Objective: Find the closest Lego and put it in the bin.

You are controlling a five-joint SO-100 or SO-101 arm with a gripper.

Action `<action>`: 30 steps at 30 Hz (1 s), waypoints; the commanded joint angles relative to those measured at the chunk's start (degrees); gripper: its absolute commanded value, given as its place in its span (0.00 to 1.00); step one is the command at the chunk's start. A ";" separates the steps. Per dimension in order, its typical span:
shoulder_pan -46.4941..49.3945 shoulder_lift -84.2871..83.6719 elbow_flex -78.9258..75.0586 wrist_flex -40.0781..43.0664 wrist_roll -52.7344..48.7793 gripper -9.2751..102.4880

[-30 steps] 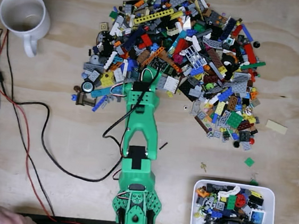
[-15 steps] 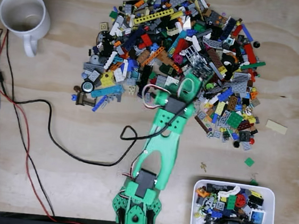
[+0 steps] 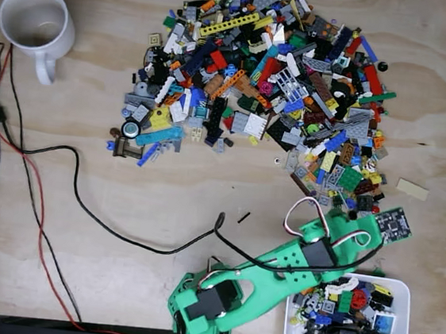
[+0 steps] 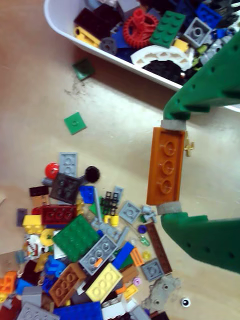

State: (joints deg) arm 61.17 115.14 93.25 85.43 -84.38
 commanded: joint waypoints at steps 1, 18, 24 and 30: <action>16.26 7.29 3.60 -3.69 -6.24 0.25; 29.18 16.35 18.90 -18.19 -10.63 0.34; 5.45 21.09 14.41 -19.25 -2.99 0.25; -28.48 30.94 24.70 -18.28 2.11 0.24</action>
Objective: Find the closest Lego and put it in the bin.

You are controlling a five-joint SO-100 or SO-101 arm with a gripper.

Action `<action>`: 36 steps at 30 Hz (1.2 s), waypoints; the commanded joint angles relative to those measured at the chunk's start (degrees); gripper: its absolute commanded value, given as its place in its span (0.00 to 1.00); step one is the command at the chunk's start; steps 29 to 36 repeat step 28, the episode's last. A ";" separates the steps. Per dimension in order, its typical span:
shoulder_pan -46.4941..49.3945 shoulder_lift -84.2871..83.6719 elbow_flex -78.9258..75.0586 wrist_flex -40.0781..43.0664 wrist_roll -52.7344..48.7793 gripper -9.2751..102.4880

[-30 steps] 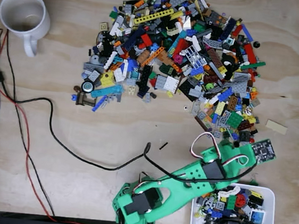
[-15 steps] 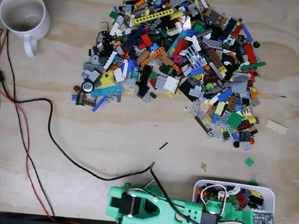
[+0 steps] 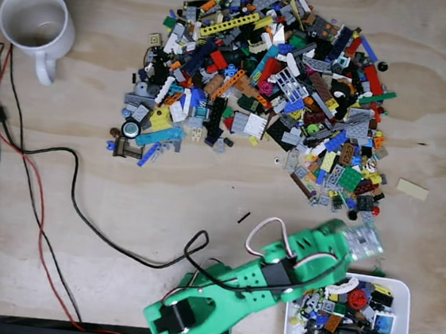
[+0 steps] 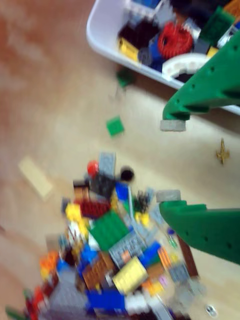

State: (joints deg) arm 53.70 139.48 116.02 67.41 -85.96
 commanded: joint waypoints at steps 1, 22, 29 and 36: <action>-25.31 7.82 3.34 0.44 5.19 0.25; -53.00 31.03 21.45 5.80 6.24 0.27; -55.02 31.64 21.80 6.33 7.56 0.27; -55.02 31.64 21.80 6.33 7.56 0.27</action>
